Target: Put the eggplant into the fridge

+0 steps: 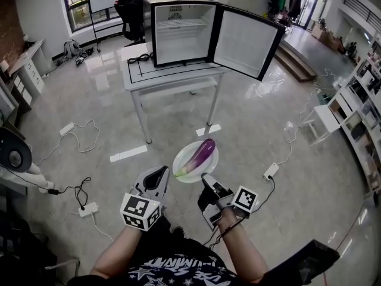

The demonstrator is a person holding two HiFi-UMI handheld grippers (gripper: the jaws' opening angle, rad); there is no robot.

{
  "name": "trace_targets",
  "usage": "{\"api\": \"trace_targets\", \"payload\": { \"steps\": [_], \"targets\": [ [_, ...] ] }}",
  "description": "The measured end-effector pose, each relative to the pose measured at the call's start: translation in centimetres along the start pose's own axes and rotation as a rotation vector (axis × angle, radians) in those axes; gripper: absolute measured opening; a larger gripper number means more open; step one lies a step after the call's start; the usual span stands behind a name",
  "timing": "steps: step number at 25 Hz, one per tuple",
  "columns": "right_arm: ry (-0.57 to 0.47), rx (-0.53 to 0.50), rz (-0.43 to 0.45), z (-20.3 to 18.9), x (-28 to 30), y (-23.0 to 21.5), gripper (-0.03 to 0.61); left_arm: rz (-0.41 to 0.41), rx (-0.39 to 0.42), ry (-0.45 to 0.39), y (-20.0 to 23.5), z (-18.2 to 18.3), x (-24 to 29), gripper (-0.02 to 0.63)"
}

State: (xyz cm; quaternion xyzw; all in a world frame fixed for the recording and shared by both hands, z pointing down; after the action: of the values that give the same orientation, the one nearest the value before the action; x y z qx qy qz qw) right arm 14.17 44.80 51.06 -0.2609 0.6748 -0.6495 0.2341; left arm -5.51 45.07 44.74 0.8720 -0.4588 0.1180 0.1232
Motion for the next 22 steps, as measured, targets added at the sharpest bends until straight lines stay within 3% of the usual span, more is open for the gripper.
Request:
{"api": "trace_targets", "payload": {
  "steps": [10, 22],
  "targets": [
    [-0.003, 0.023, -0.014, 2.5, 1.4, -1.2, 0.023, -0.018, -0.013, 0.016, 1.3, 0.2, 3.7, 0.009],
    [-0.054, 0.035, -0.006, 9.1, 3.5, -1.7, 0.023, -0.086, 0.002, 0.042, 3.2, 2.5, 11.8, 0.009]
  ]
}}
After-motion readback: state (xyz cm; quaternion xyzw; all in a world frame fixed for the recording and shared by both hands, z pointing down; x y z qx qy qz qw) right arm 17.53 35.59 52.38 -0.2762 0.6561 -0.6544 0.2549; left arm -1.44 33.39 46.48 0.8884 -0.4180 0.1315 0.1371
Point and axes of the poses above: the fingertips, and each gripper's own axes: x forward along the fingers, y to its left, z out of its top, the point moved 6 cm from there along -x, backward along the fingers, and after that the axes turned 10 degrees about y, right-handed, at the moved point
